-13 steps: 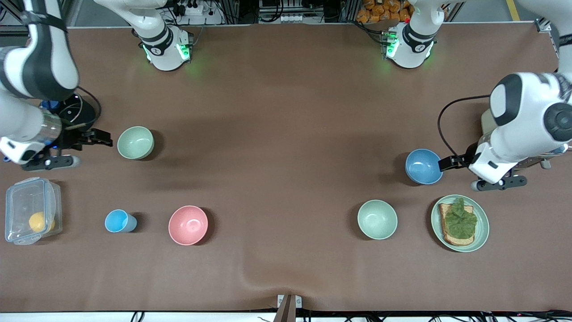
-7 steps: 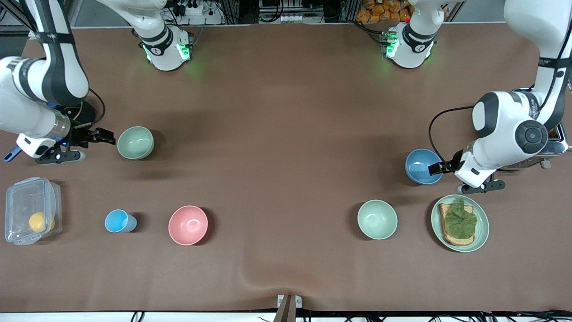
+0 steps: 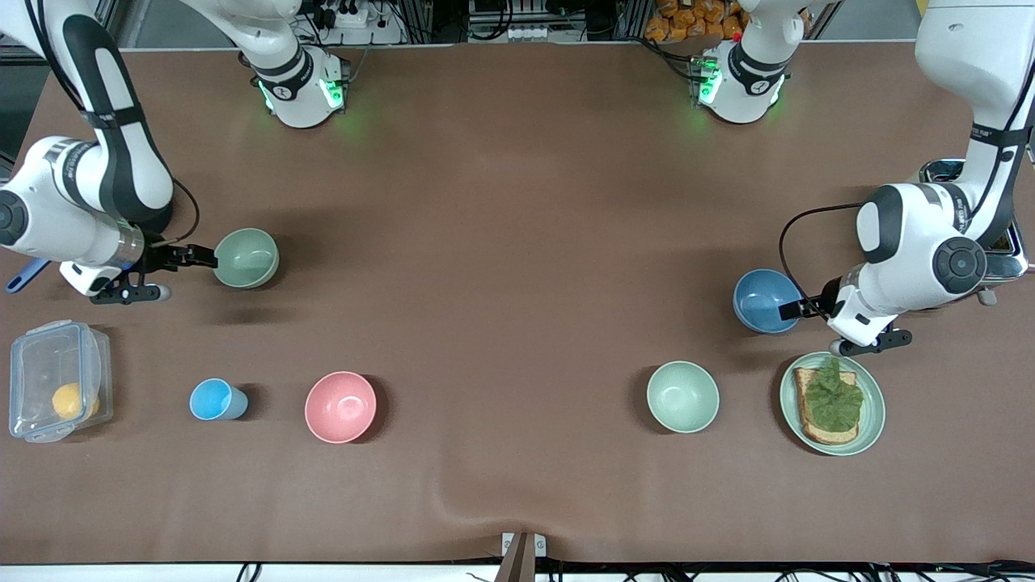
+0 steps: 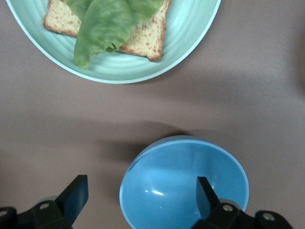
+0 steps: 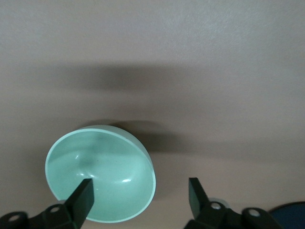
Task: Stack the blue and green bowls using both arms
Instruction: 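Grasp the green bowl with the right gripper while the left gripper grasps the blue bowl, then carry the green bowl with the right gripper toward the table middle, then lift the blue bowl with the left gripper and carry it toward the green bowl, then lower the blue bowl into the green bowl with the left gripper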
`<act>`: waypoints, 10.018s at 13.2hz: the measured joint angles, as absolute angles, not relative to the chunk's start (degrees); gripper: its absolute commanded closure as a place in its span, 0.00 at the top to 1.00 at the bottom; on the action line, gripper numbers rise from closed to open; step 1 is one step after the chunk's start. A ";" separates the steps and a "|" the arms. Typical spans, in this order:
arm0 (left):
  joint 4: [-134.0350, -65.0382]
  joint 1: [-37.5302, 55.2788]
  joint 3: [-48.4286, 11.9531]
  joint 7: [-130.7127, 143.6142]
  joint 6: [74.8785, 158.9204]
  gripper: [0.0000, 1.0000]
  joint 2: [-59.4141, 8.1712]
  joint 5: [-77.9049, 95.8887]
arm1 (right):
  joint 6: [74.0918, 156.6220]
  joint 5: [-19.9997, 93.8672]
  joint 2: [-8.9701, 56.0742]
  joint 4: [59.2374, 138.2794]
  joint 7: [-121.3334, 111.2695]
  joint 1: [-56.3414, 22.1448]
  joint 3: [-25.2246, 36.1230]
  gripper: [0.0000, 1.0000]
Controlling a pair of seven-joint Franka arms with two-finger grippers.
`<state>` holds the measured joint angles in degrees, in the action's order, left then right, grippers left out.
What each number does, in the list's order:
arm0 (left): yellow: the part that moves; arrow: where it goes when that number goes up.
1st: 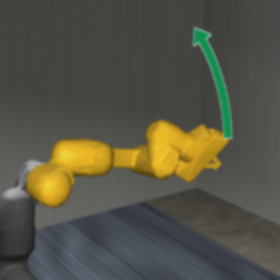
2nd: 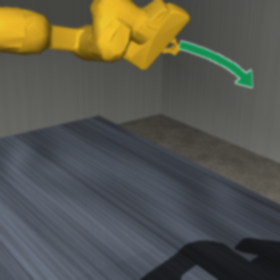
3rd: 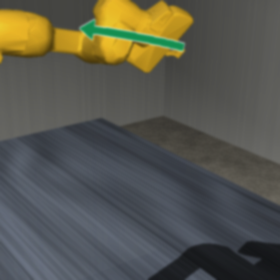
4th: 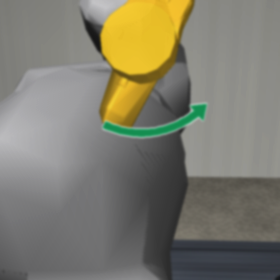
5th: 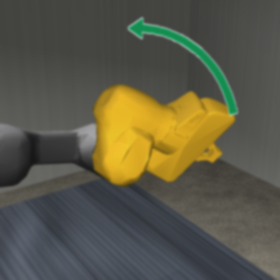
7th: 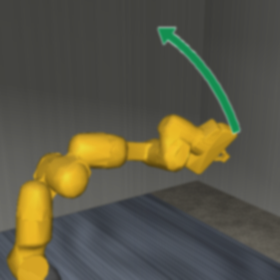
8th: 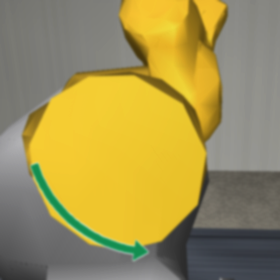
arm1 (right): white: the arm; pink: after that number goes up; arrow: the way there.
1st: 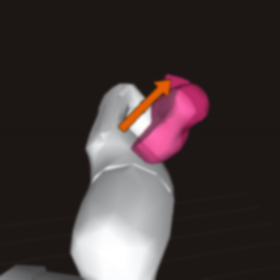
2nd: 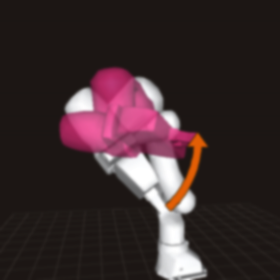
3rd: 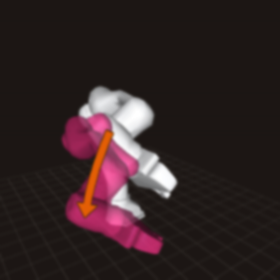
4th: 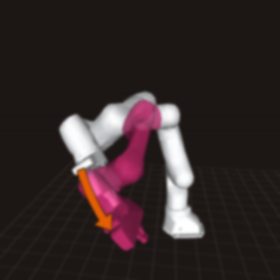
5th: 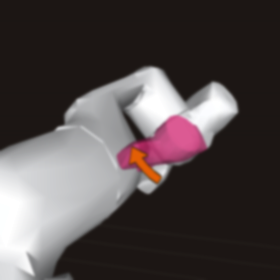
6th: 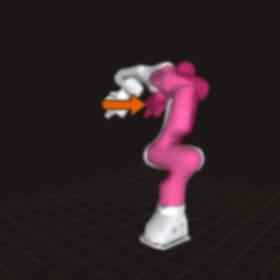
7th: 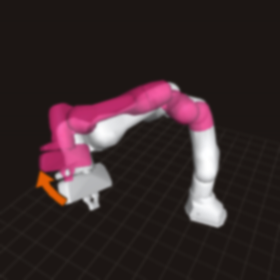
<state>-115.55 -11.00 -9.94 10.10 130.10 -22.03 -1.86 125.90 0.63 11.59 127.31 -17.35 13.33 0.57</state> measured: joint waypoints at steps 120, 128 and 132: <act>-111.54 23.75 -23.80 63.20 132.67 0.00 -23.86 1.84 | 155.68 61.82 27.35 123.96 79.52 -42.13 -2.82 1.00; -114.56 24.99 -23.80 63.24 139.35 0.00 -26.68 1.84 | 155.68 61.82 27.35 123.96 79.48 -42.13 -2.82 1.00; -114.59 25.04 -23.79 63.47 139.93 0.72 -27.11 1.84 | 155.68 61.82 27.35 123.96 79.47 -42.13 -2.82 1.00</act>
